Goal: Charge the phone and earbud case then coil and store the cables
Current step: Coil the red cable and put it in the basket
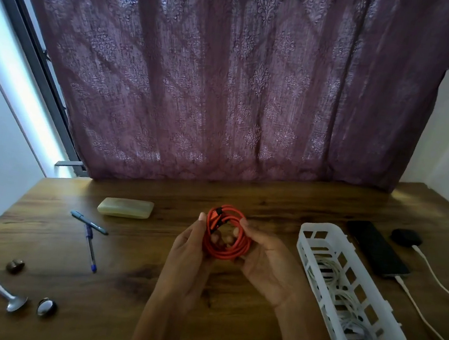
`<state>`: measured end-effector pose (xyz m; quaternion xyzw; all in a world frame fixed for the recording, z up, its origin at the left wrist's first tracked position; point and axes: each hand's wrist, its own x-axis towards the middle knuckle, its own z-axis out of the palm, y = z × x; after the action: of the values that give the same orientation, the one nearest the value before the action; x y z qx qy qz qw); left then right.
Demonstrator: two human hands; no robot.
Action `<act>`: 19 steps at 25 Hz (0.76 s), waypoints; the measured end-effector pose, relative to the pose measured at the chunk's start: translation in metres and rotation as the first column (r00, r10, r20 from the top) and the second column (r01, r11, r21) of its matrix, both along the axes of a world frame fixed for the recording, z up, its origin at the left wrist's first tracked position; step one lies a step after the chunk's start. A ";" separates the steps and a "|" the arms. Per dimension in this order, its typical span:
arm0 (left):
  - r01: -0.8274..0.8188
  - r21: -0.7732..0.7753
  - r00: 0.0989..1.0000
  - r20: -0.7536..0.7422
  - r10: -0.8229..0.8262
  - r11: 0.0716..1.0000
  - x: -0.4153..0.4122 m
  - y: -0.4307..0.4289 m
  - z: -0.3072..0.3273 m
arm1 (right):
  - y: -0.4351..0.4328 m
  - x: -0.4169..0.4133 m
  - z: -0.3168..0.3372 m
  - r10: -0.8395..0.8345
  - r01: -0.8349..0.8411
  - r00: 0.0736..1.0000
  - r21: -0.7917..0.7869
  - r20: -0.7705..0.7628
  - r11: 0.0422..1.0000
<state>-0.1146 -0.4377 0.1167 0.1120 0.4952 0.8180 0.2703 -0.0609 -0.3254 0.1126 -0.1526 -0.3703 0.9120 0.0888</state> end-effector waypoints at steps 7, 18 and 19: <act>-0.252 0.089 0.967 -0.007 0.254 0.964 -0.009 0.003 0.000 | -0.029 0.008 0.005 -0.426 0.343 0.900 0.756 -0.094 0.558; -0.290 -0.037 0.941 -0.191 0.278 0.956 -0.006 -0.001 -0.008 | -0.016 0.003 0.023 -0.245 0.174 0.968 0.578 0.046 0.797; -0.284 -0.034 0.943 -0.190 0.272 0.958 -0.005 0.000 -0.007 | -0.012 0.002 0.024 -0.223 0.166 0.974 0.542 0.041 0.824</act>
<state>-0.1195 -0.4378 0.1095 0.1077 0.5537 0.8185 0.1087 -0.0587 -0.3371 0.1370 -0.2051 -0.5962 0.7496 0.2014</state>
